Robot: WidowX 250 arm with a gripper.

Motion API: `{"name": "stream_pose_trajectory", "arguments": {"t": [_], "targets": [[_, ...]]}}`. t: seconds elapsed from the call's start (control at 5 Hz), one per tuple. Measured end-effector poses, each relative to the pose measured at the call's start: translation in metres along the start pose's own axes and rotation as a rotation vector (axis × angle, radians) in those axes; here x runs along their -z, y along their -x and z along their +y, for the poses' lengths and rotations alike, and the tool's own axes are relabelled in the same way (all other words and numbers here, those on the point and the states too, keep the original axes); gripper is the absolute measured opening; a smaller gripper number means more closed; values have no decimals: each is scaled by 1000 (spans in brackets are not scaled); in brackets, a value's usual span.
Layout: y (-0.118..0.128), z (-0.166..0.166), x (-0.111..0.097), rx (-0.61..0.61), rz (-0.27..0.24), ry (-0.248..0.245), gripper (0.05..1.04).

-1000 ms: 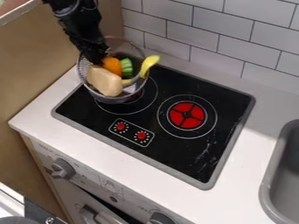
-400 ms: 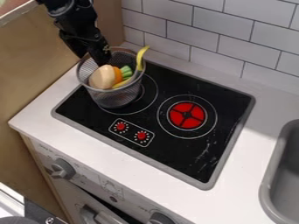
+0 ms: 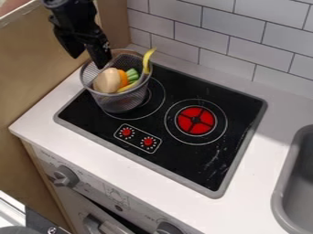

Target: Move the silver pot right the burner

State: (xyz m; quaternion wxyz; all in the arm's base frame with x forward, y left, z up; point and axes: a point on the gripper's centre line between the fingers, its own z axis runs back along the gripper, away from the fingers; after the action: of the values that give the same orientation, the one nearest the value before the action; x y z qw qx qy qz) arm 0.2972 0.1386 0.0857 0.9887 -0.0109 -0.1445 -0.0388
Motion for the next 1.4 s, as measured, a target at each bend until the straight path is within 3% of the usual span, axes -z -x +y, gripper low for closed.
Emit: {"name": "stream_pose_trajectory", "arguments": {"t": [0.2,0.6,1.4], "targets": [[1,0,-12,-6,44,-30,997],[11,-11,-40,-64,165,-30,997],[38,-99,-75,-208,181,-85,998]]}}
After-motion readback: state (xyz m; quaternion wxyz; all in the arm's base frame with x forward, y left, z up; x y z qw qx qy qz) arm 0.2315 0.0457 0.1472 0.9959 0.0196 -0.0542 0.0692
